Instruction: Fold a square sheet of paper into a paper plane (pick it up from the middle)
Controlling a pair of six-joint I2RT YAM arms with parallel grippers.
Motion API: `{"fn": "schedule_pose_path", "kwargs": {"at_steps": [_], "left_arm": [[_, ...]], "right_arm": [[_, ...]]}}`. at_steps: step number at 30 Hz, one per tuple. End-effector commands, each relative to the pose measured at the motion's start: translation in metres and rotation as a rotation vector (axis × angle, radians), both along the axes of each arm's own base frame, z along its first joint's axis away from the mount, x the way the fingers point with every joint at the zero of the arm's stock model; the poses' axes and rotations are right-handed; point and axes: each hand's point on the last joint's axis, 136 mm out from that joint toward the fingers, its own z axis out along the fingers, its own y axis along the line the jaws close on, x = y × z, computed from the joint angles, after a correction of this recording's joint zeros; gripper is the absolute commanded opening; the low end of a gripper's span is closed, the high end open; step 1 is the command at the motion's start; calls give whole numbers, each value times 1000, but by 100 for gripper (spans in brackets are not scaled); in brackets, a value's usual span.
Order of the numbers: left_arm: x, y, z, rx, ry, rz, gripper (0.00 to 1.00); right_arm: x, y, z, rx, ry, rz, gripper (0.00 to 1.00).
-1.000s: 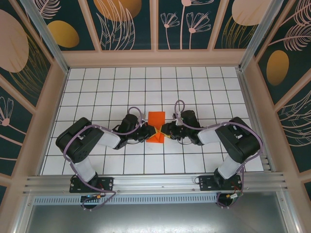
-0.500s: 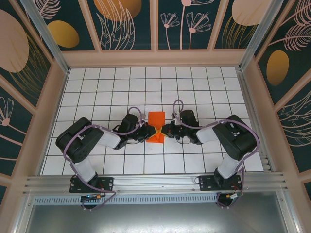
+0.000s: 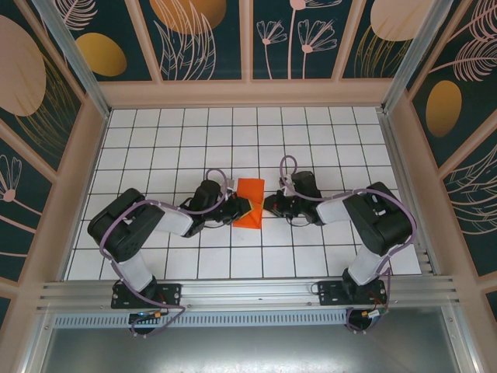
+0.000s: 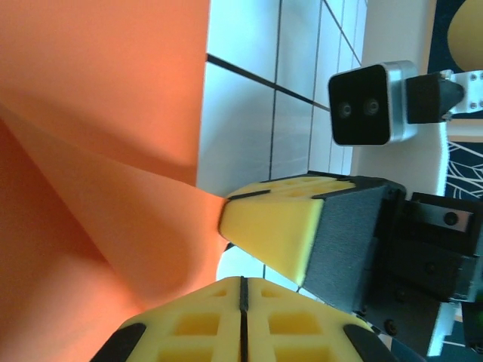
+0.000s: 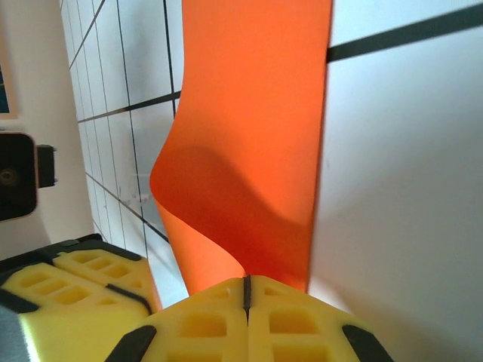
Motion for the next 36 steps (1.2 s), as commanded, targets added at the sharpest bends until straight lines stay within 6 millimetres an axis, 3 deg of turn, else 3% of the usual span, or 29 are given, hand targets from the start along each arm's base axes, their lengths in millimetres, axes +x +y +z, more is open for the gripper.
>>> {"fn": "schedule_pose_path", "kwargs": {"at_steps": [1,36], "left_arm": [[2,-8,6,-11,-27,-39,10],[6,-16,-18,48,13,-84,9]], "right_arm": [[5,-2,-6,-33,-15,17,3],[16,-1,-15,-94,-17,44,2]]}}
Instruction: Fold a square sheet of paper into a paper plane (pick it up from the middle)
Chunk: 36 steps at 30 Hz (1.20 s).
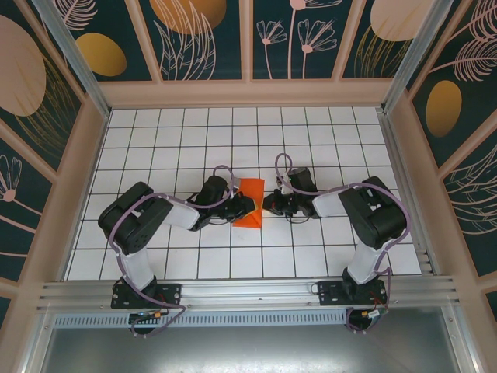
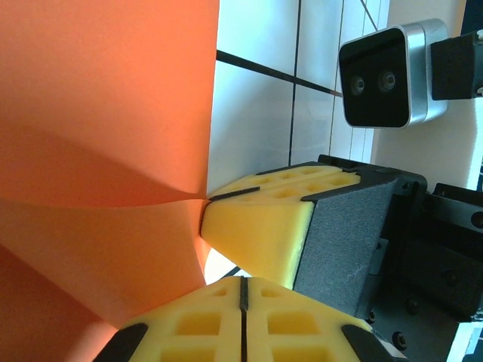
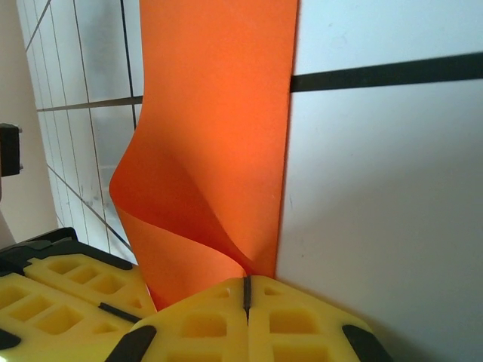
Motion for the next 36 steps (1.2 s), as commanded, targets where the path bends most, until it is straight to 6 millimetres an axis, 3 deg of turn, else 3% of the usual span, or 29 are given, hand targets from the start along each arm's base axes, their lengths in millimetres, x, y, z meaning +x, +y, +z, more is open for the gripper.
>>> {"fn": "schedule_pose_path", "kwargs": {"at_steps": [1,36], "left_arm": [[-1,-4,-2,4,-5,-27,9],[-3,-2,-15,22,30,-21,8]], "right_arm": [[8,-1,1,-14,-25,-1,2],[13,-1,-3,-36,-26,0,1]]}}
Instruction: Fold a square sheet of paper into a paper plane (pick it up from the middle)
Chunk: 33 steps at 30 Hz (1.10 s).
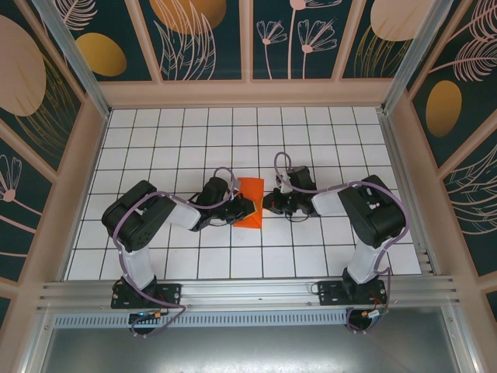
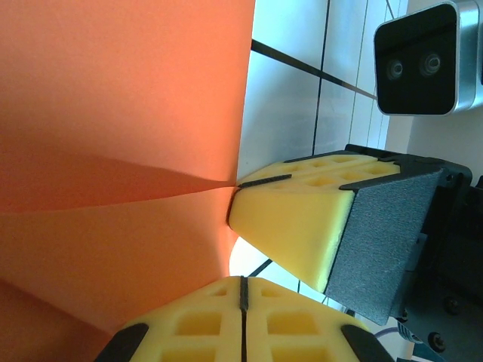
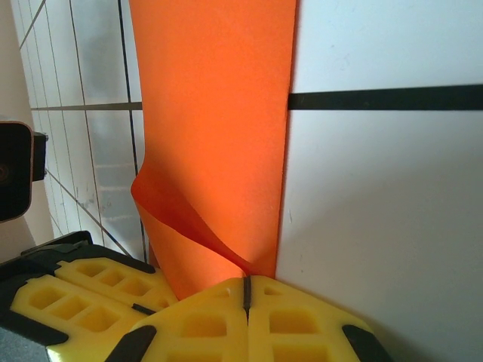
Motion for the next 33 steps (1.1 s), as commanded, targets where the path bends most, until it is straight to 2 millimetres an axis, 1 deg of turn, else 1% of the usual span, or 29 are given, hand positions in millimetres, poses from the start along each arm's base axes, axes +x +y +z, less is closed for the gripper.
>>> {"fn": "schedule_pose_path", "kwargs": {"at_steps": [1,4,6,9,14,19,33], "left_arm": [[0,-3,-3,3,5,-18,8],[1,-4,3,-4,-6,-20,8],[3,-5,11,-10,-28,-20,8],[7,-1,16,20,-58,-6,8],[7,4,10,66,-59,5,8],[7,2,4,67,-38,-4,8],[5,0,-5,74,-16,-17,8]], "right_arm": [[9,-2,-3,-24,-19,-12,1],[9,-2,-1,-23,-22,-10,1],[9,-2,1,-23,-27,-8,1],[9,-3,2,-28,-34,-7,1],[9,-2,5,-26,-44,-2,1],[9,-2,5,-27,-43,-2,1],[12,-4,2,-46,-42,-11,1]]}}
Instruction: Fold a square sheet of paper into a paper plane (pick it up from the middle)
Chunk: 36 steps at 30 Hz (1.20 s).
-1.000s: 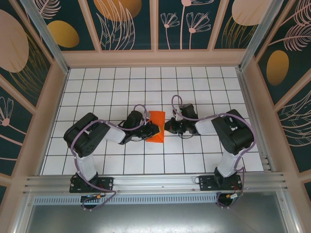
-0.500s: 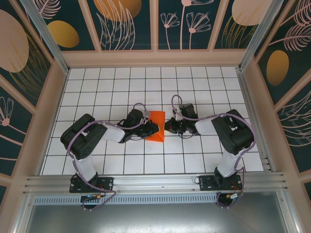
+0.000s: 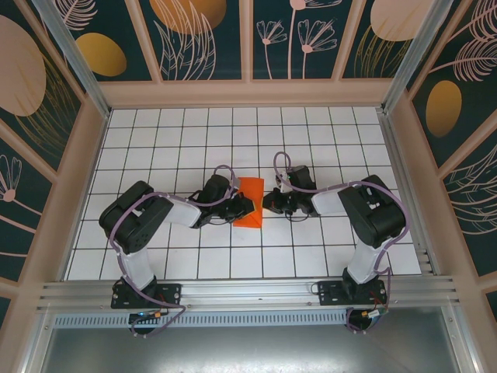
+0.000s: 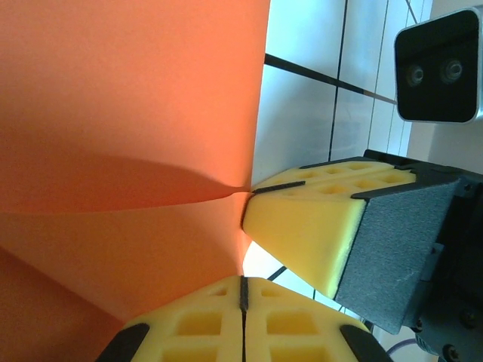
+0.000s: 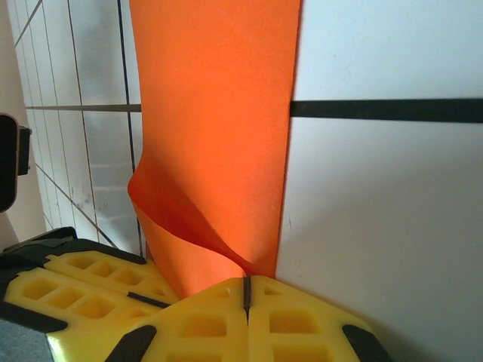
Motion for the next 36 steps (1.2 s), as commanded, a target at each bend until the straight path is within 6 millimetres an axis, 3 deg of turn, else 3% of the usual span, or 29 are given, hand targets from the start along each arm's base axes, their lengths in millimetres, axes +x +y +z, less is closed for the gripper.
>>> {"fn": "schedule_pose_path", "kwargs": {"at_steps": [1,13,20,36], "left_arm": [[1,-3,-2,7,-7,-20,8],[0,-4,-3,1,-5,-23,8],[3,-6,12,-30,-43,-24,8],[3,-7,7,-25,-35,-27,8]], "right_arm": [[9,-3,2,-30,-28,-15,1],[11,-3,7,-28,-42,-16,1],[9,0,18,-15,-67,7,1],[13,1,10,-37,-63,6,0]]}}
